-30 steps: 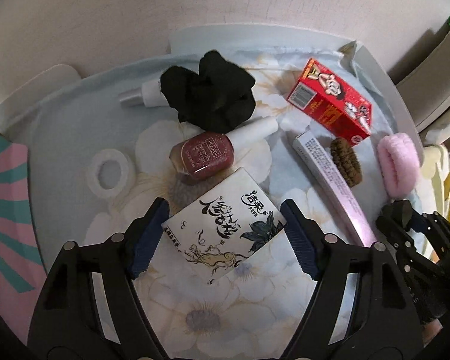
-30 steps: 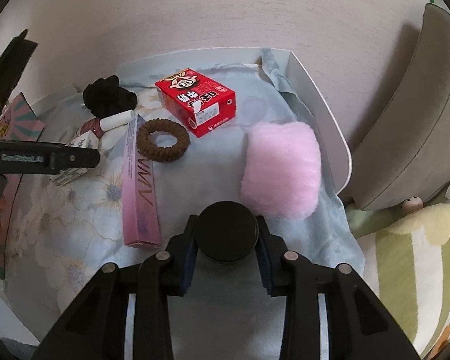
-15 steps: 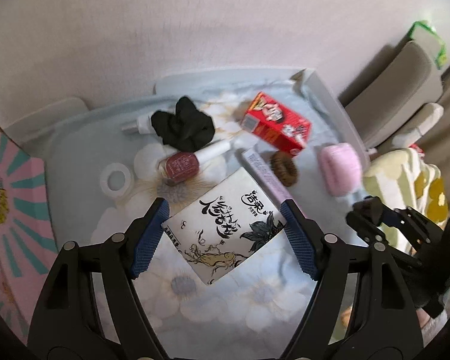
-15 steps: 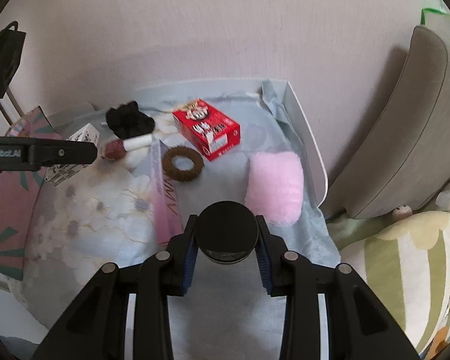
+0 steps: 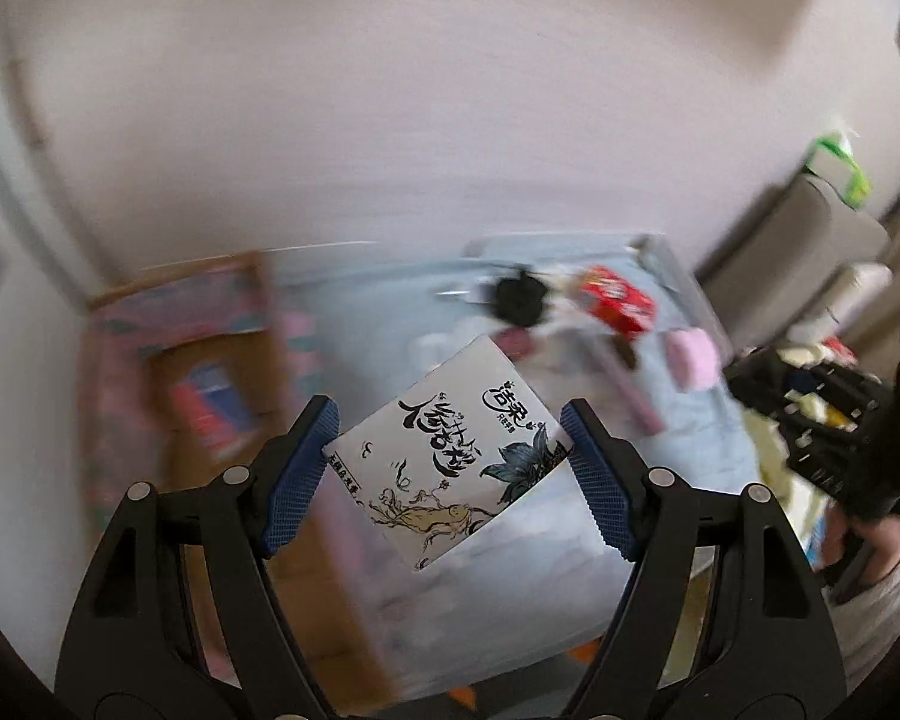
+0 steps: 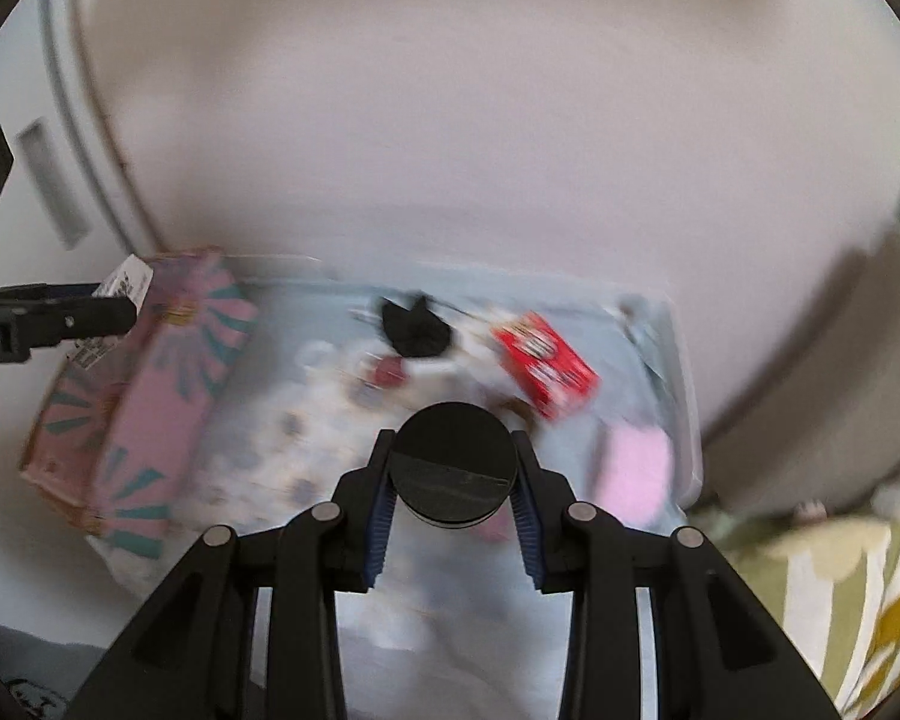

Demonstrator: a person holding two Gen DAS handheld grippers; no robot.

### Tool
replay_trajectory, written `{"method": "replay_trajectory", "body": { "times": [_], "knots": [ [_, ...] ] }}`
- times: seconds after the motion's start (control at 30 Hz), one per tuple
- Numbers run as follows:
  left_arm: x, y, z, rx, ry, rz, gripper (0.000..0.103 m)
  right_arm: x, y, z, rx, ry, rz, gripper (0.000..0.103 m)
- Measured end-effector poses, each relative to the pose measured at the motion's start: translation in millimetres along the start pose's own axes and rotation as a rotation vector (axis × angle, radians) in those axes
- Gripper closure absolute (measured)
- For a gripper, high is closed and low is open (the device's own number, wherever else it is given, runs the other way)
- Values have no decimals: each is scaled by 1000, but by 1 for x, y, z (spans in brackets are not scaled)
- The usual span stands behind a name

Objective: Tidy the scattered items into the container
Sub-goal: 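Carry both items into the cardboard box and release them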

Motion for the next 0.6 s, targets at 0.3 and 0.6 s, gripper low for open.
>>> {"method": "replay_trajectory", "body": {
  "times": [0.3, 0.6],
  "knots": [
    [-114, -55, -58, 4, -138, 193, 28, -152, 19, 53, 39, -230, 284, 70],
    [-141, -52, -113, -68, -226, 152, 28, -294, 70, 46, -70, -390, 530, 70]
  ]
}}
Point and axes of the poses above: each gripper's, at about its wrist camera, not at the fingertips, and y roughly the way its jaws point, x to its right, z to its top, the point moved 10 cm from there along y, roughly the way its jaws point, and after that the axes turned 9 degrees about x, right-handed, at the moved point
